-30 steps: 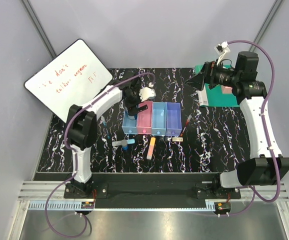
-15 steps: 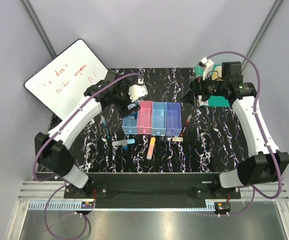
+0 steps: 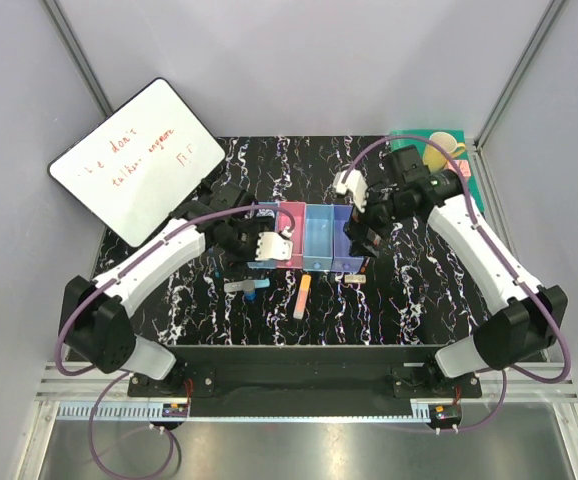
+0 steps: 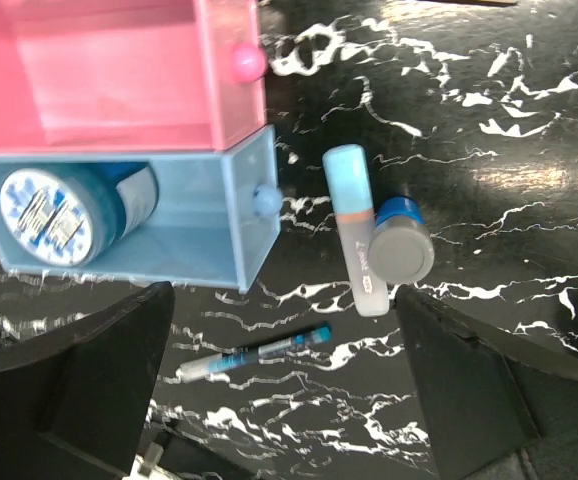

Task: Sort the stationery into containers
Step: Move the storage box to the center of the board.

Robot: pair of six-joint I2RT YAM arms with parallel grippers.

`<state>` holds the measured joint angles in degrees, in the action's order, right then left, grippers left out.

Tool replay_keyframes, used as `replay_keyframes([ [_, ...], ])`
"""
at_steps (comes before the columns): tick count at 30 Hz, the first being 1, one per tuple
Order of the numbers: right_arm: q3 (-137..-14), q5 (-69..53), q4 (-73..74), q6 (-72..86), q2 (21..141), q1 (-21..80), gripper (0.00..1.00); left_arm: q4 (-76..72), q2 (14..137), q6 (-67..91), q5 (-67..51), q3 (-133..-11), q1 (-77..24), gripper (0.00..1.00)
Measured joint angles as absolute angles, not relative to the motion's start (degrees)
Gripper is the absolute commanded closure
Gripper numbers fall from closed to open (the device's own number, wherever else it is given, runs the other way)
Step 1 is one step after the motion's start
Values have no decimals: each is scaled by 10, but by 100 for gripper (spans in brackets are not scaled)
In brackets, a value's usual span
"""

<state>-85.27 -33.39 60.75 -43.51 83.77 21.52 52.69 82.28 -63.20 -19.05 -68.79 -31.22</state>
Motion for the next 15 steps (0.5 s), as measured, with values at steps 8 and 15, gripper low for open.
replay_keyframes([
  [8, -815, -256, 613, -518, 866, 272, 0, 488, 873, -675, -179, -682, -323, 1],
  [15, -799, -197, 582, -549, 901, 301, 0, 432, 927, -689, -159, -682, -323, 1],
])
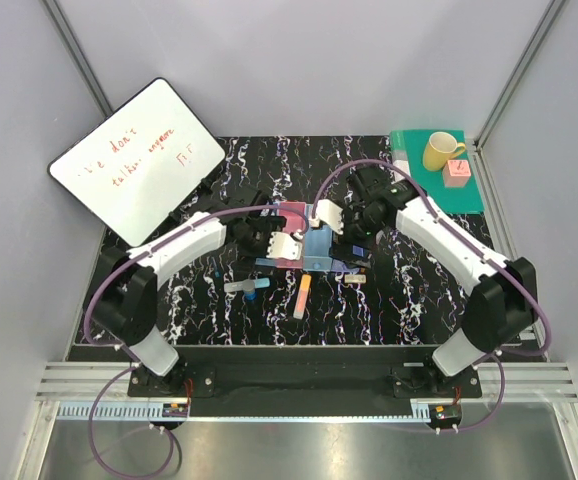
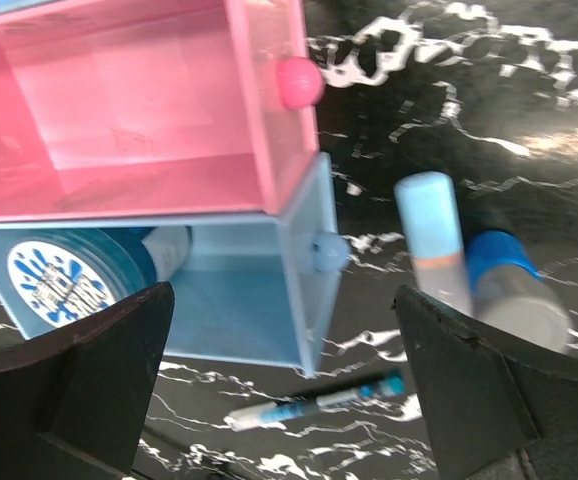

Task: Sort the stationery into containers
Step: Move the storage box to the center of the board.

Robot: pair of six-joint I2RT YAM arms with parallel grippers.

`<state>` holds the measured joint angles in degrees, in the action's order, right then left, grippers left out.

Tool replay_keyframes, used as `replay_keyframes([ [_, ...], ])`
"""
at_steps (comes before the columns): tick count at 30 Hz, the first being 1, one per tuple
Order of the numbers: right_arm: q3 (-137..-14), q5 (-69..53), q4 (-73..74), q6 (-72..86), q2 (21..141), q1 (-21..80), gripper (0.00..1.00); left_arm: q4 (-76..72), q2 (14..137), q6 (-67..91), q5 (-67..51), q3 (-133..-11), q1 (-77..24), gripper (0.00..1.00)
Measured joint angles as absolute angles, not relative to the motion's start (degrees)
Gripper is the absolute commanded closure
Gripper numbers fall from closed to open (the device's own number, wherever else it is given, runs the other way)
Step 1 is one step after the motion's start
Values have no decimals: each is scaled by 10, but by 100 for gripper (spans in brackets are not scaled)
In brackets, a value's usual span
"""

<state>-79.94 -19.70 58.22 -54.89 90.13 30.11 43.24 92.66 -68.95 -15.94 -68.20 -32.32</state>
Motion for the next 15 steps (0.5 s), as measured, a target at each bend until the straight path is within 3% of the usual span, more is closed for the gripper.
replay_keyframes([
  [15, -783, -149, 526, -576, 978, 305, 0, 375, 974, -701, -133, -682, -323, 1],
])
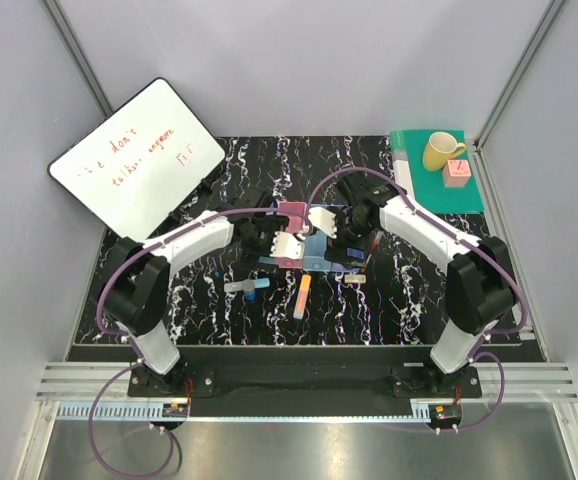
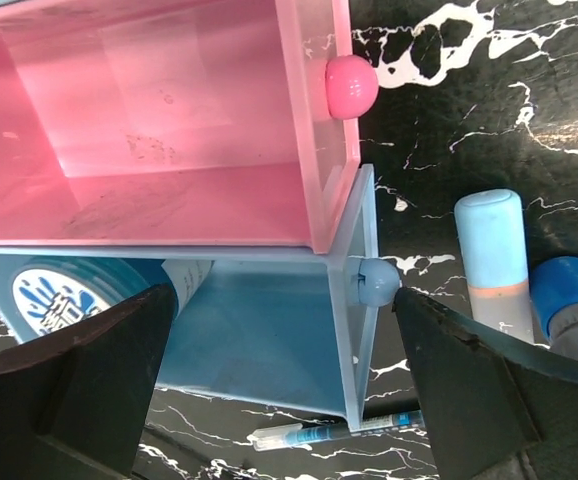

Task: Sort the stationery into containers
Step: Move the storage box to the center of the board.

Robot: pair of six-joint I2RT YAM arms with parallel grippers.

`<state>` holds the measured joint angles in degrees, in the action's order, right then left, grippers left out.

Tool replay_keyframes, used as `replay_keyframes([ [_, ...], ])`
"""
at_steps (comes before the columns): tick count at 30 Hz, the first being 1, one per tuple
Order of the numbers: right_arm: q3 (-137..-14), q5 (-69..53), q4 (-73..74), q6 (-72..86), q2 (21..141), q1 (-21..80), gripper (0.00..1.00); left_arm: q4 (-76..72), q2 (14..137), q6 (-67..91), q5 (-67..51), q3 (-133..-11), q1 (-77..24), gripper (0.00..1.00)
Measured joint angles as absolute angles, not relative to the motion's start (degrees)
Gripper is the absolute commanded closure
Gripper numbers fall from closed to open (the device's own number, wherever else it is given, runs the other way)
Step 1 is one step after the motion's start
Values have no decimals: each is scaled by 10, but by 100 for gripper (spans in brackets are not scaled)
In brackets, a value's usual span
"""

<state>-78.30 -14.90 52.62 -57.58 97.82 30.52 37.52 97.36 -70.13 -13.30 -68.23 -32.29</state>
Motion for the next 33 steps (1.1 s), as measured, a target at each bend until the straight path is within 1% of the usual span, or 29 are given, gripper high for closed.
replay_keyframes([
  [10, -772, -142, 470, -571, 1014, 299, 0, 355, 989, -689, -115, -671, -312, 1],
  [20, -774, -129, 430, -550, 1046, 254, 0, 282, 999, -659, -118, -670, -297, 1],
  [33, -831, -105, 427, -547, 1087, 238, 0, 244, 999, -659, -129, -670, -296, 1],
])
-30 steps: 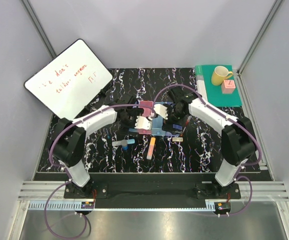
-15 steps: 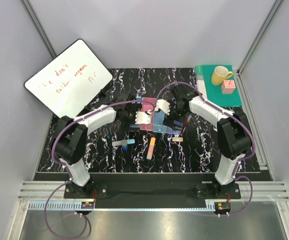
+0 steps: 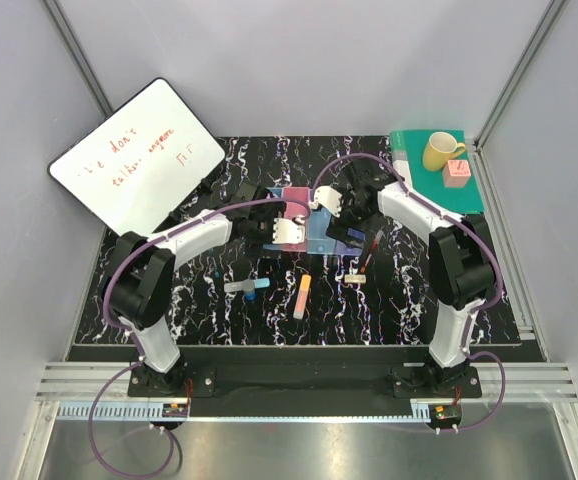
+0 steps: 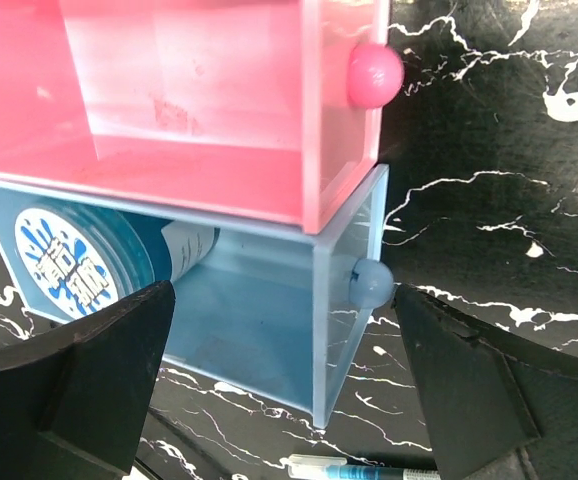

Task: Sort the stationery into containers
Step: Move the storage box to the center of the board.

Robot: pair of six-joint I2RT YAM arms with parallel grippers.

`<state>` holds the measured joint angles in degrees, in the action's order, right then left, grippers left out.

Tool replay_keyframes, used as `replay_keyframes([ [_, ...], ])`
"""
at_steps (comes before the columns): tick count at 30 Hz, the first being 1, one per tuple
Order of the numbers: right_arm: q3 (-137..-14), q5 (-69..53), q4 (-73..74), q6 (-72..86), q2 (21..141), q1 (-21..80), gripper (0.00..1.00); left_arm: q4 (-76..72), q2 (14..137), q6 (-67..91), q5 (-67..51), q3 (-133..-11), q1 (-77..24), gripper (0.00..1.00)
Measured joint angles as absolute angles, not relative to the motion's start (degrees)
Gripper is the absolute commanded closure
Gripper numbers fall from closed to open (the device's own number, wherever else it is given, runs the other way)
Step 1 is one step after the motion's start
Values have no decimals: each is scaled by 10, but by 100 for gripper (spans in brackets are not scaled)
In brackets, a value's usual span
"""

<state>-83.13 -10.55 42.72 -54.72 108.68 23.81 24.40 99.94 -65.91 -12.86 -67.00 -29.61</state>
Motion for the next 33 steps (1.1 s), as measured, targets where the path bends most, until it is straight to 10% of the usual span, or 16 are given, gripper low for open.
replay_keyframes([
  [33, -861, -111, 429, -507, 910, 237, 0, 309, 773, -567, -127, -666, -293, 1],
])
